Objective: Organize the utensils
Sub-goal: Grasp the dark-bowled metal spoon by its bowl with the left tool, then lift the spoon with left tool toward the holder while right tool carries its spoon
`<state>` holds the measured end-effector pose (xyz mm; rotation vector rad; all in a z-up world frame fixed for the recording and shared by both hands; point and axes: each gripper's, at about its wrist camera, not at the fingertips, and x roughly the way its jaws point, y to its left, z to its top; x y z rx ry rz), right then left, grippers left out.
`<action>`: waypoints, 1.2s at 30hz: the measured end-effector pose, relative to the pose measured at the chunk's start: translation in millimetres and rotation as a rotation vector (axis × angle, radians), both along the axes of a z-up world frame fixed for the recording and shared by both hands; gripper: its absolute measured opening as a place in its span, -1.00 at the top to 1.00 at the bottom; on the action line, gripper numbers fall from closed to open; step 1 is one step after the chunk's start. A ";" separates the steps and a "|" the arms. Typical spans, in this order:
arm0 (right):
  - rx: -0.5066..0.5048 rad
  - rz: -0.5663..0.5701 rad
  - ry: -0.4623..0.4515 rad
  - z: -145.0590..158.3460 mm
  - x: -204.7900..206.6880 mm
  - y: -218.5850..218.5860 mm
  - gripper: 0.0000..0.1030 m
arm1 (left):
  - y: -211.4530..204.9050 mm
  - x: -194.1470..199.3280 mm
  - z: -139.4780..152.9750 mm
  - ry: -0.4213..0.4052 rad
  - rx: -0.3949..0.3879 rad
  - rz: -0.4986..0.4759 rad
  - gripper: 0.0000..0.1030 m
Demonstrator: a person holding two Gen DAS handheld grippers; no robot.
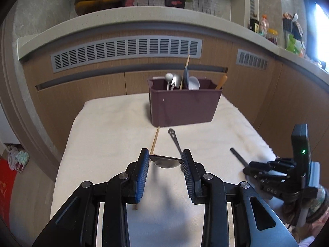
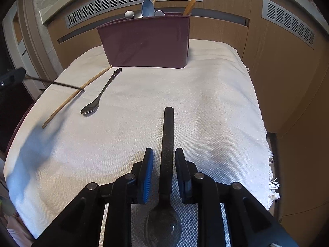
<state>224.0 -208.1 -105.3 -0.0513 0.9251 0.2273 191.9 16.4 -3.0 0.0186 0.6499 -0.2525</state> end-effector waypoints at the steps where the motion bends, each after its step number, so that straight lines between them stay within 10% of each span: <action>1: 0.000 0.001 0.001 0.0 0.1 -0.2 0.56 | -0.7 0.2 2.3 -0.010 0.000 -0.004 0.34; 15: -0.020 -0.027 0.076 1.8 29.6 6.6 0.48 | -3.2 17.0 12.1 -0.048 -0.051 -0.024 0.35; 20: -0.082 -0.024 0.078 4.0 32.3 14.2 0.78 | 8.9 18.4 9.8 -0.035 -0.091 -0.018 0.35; 36: 0.049 0.002 -0.217 98.4 -24.4 13.9 0.78 | 8.9 -15.5 42.5 -0.108 -0.089 -0.029 0.38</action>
